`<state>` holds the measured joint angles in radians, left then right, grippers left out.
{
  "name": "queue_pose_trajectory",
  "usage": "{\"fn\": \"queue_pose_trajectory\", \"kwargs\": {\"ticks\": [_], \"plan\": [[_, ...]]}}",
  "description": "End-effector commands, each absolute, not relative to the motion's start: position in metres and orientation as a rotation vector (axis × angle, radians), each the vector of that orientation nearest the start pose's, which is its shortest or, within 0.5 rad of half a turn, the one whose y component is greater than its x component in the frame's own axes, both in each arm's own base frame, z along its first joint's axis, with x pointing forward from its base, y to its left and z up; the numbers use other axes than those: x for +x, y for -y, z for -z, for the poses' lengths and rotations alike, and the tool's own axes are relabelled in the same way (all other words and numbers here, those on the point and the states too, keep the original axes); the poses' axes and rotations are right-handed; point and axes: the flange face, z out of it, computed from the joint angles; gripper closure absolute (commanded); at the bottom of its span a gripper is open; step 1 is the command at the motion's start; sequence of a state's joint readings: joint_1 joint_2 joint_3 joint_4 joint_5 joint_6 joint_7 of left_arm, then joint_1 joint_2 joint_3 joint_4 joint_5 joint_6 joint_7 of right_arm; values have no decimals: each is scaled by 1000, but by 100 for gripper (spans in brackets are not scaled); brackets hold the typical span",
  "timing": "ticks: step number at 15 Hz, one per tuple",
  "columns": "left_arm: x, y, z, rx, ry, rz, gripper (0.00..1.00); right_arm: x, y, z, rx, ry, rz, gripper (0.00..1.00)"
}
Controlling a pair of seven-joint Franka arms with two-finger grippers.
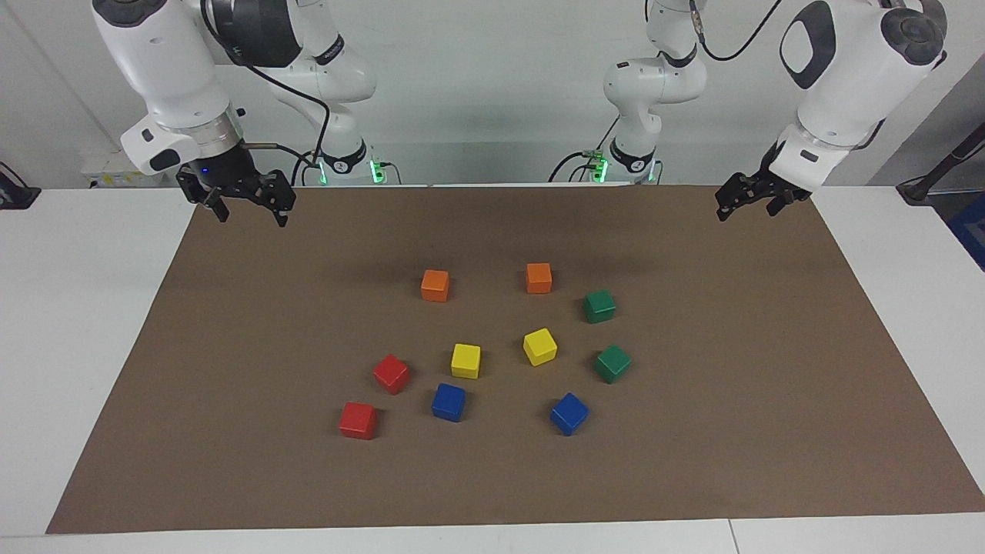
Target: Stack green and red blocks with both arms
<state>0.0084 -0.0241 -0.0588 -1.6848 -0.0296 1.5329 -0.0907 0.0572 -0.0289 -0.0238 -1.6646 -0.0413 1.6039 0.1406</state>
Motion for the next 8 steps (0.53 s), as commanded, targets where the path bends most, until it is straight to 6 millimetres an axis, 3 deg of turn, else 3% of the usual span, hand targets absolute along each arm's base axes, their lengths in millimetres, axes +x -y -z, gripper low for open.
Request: {"fn": "queue_pose_trajectory", "kwargs": {"ticks": [1,8], "plan": [[532,29,-587,-3149,44,-205,0,539,-13,-600,-3187,-145,-45,0],[533,30,-589,-3150,47,-191,0,539,-14,-600,-3183,-164,-35,0]]}}
